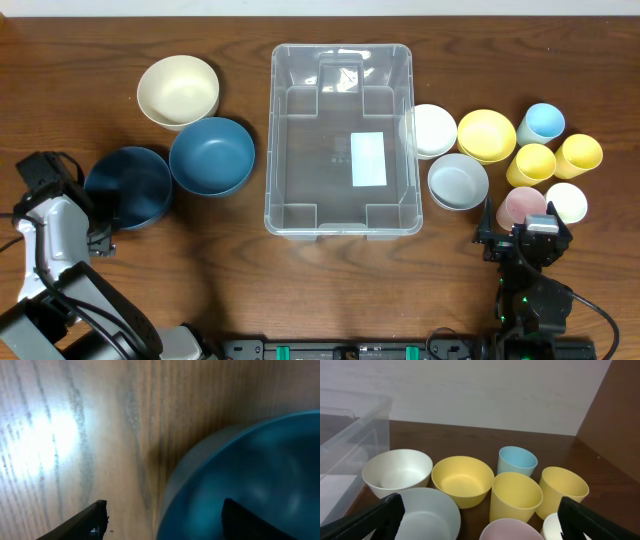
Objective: Pack container
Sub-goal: 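Grasp the rim of the dark blue bowl with the left gripper, then lift the dark blue bowl and lower it into the container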
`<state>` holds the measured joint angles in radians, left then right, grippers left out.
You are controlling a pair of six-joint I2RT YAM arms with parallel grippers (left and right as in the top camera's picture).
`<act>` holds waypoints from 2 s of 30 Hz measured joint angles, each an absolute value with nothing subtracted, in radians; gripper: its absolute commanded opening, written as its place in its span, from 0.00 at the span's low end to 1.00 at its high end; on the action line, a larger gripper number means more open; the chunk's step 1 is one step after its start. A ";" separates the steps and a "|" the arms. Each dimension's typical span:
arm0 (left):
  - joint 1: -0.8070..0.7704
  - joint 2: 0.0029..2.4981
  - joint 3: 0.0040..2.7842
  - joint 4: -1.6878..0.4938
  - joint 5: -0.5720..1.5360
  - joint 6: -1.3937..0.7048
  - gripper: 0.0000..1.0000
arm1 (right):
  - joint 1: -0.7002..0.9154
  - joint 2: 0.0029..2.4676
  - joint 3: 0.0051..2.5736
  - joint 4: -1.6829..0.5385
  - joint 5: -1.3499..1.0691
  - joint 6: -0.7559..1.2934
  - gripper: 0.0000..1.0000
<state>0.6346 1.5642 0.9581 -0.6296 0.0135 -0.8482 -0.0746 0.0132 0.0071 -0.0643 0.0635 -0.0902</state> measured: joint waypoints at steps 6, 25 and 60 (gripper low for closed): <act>0.635 1.566 0.958 -0.612 0.021 -0.825 0.65 | -0.075 0.013 0.007 -0.064 0.064 -0.090 0.99; 0.633 1.678 0.958 -0.570 0.027 -0.785 0.06 | -0.075 0.013 0.007 -0.064 0.063 -0.090 0.99; 0.461 1.015 0.968 -0.445 0.363 -0.562 0.06 | -0.075 0.013 0.007 -0.064 0.064 -0.090 0.99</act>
